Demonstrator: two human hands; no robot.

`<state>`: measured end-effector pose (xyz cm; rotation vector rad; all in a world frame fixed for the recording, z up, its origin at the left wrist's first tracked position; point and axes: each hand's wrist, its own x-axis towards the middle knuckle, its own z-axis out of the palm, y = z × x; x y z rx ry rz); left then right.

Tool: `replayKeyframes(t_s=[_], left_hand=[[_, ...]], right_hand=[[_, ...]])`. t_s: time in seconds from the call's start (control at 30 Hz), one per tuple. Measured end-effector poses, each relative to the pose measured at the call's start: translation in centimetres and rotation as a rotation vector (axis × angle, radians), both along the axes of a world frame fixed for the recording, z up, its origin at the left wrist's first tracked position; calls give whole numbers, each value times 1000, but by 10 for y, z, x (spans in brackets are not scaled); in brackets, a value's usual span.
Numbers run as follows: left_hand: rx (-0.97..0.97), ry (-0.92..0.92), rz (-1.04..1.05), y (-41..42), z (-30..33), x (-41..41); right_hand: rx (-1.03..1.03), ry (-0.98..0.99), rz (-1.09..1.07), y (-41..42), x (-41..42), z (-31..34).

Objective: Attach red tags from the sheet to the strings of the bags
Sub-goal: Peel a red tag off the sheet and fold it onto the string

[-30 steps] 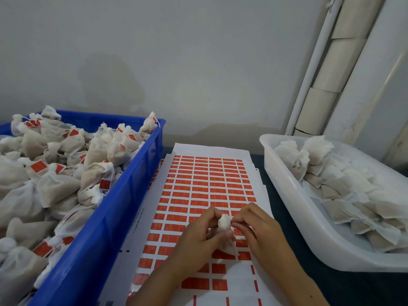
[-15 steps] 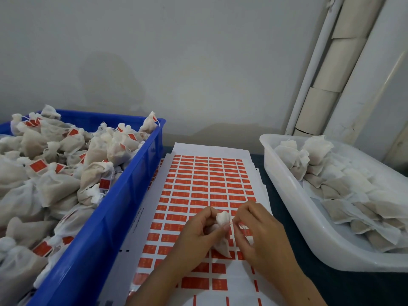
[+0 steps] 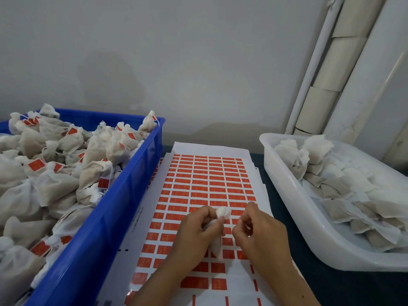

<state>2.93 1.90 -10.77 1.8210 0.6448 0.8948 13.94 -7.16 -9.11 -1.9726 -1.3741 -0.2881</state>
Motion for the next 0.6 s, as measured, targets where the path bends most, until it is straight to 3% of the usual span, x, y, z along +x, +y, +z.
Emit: replayKeyframes(t_s=[0.4, 0.6], left_hand=[[-18, 57, 21, 2, 0, -1], [86, 70, 53, -3, 3, -3]], right_hand=[[-99, 79, 102, -4, 9, -5], [-39, 205, 3, 1, 9, -4]])
